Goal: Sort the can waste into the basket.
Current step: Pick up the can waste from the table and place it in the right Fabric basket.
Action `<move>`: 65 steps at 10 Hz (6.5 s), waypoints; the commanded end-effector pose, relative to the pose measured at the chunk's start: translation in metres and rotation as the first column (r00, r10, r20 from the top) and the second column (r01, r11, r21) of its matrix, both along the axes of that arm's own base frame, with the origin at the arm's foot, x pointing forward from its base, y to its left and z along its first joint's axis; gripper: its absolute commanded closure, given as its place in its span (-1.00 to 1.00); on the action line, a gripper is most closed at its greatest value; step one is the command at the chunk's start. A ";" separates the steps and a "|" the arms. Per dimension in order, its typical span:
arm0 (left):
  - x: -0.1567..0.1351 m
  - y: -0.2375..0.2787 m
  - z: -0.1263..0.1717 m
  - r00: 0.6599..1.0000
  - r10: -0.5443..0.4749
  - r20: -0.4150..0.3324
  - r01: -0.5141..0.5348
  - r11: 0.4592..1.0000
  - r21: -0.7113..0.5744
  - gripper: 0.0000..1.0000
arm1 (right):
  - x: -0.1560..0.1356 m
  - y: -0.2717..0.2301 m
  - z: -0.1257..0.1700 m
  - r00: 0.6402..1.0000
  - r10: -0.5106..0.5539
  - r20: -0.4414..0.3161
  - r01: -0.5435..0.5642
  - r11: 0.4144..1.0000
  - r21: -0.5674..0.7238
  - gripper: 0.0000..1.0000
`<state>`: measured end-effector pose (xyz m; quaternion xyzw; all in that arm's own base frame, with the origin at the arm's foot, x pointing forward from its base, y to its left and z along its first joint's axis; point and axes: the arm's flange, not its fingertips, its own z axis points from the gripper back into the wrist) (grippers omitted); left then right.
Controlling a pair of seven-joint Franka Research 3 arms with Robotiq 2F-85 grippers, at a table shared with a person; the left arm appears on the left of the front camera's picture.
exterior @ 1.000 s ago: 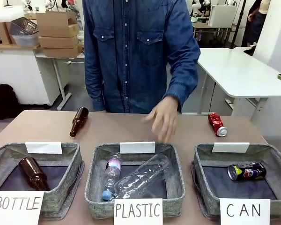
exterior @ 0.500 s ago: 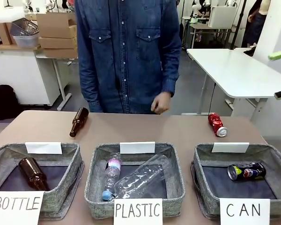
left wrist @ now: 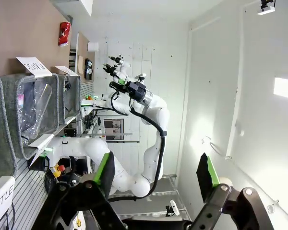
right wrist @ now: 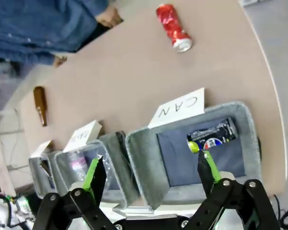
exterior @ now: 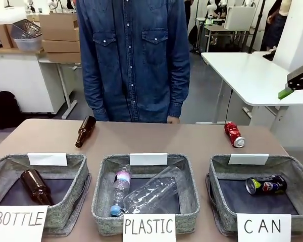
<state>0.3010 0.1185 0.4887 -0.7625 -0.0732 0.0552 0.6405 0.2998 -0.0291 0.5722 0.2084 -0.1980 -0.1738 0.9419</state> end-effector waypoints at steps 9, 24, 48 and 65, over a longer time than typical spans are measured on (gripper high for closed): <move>-0.002 0.000 0.004 1.000 -0.004 0.009 0.004 1.000 -0.009 -0.79 | 0.213 0.043 -0.158 0.983 -0.141 0.115 0.174 0.906 -0.385 -1.00; -0.002 0.000 0.004 1.000 -0.004 0.009 0.004 1.000 -0.009 -0.79 | 0.283 0.031 -0.272 0.950 0.288 -0.123 -0.313 0.868 -0.385 -1.00; -0.002 0.000 0.004 1.000 -0.004 0.009 0.004 1.000 -0.009 -0.79 | 0.151 0.019 -0.114 0.768 0.600 0.225 -0.514 0.786 -0.343 1.00; -0.002 0.000 0.004 1.000 -0.004 0.009 0.004 1.000 -0.009 -0.79 | -0.036 0.089 -0.162 0.066 0.945 -0.320 -0.918 -0.068 -0.391 1.00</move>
